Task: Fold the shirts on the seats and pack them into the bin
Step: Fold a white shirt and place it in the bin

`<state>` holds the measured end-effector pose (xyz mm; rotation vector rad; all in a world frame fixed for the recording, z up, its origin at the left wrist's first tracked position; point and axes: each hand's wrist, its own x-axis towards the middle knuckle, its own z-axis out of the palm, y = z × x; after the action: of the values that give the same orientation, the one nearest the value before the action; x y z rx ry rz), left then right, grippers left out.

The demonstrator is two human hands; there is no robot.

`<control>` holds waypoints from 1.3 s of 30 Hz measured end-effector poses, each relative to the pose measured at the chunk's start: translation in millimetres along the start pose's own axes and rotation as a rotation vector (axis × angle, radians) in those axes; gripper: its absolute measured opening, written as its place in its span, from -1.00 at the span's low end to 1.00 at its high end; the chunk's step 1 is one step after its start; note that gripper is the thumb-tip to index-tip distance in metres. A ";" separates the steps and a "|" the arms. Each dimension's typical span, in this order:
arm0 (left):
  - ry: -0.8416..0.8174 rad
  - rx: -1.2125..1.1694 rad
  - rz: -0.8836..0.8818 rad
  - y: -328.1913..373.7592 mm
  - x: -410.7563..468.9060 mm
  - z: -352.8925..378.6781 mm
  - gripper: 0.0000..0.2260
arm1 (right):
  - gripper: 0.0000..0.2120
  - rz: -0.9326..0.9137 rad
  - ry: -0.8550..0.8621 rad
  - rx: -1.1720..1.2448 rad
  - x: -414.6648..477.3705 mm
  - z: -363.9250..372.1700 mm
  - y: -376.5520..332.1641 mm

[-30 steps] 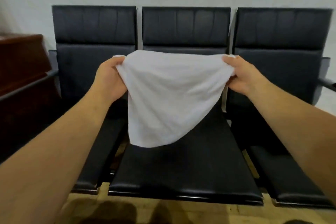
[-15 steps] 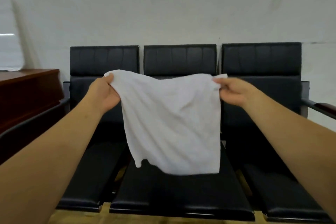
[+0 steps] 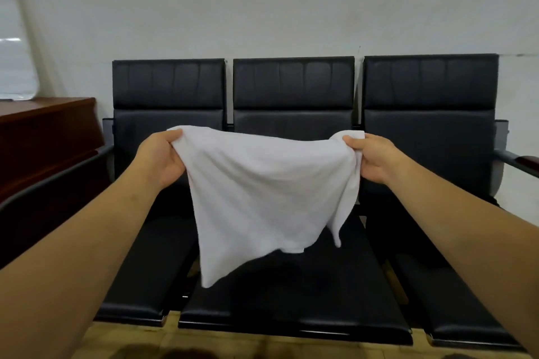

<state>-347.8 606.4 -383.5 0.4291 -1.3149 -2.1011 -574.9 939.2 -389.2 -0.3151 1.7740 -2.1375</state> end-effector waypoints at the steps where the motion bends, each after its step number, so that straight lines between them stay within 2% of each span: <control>1: 0.037 0.002 0.006 -0.9 2.6 -3.7 -0.67 | -0.74 0.010 0.008 -0.010 1.4 -2.3 -1.0; 3: 0.092 0.024 0.005 -3.8 7.5 -8.7 -0.65 | -0.76 0.028 0.037 -0.046 4.4 -7.0 -1.1; 8: 0.144 0.211 -0.005 -17.9 28.4 -9.2 -0.77 | -0.82 0.001 0.111 -0.125 25.2 -13.8 6.0; 11: 0.186 0.278 -0.007 -24.1 54.7 -10.4 -0.82 | -0.79 -0.009 0.166 -0.194 51.2 -10.4 8.8; 14: 0.237 0.303 -0.012 -26.4 85.5 -6.0 -0.77 | -0.78 -0.030 0.215 -0.267 85.1 -2.0 8.8; 19: 0.212 0.284 -0.008 -28.4 131.1 13.6 -0.70 | -0.75 -0.144 0.238 -0.285 133.2 16.3 -5.6; 25: 0.093 0.073 0.108 -5.6 158.0 27.9 -0.57 | -0.86 -0.339 0.240 -0.123 152.9 22.0 -52.4; 28: -0.010 0.078 0.115 -6.5 143.3 18.2 -0.63 | -0.85 -0.338 0.198 -0.039 135.1 8.9 -45.2; 30: -0.020 0.093 0.115 -21.4 126.5 3.8 -0.74 | -0.84 -0.310 0.176 -0.036 119.8 -3.1 -20.7; 33: 0.004 0.169 0.017 -66.6 89.7 -27.1 -0.76 | -0.84 -0.162 0.161 -0.078 95.1 -27.7 48.4; 37: 0.065 0.324 -0.299 -153.3 27.3 -76.8 -0.72 | -0.82 0.109 0.163 -0.264 59.4 -61.2 150.2; 39: 0.057 0.503 -0.488 -180.1 -5.0 -97.4 -0.76 | -0.83 0.278 0.131 -0.378 37.7 -71.6 186.2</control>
<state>-348.1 599.3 -588.2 1.1091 -1.8473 -2.0802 -614.4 959.3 -587.3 -0.0140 2.1525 -1.6623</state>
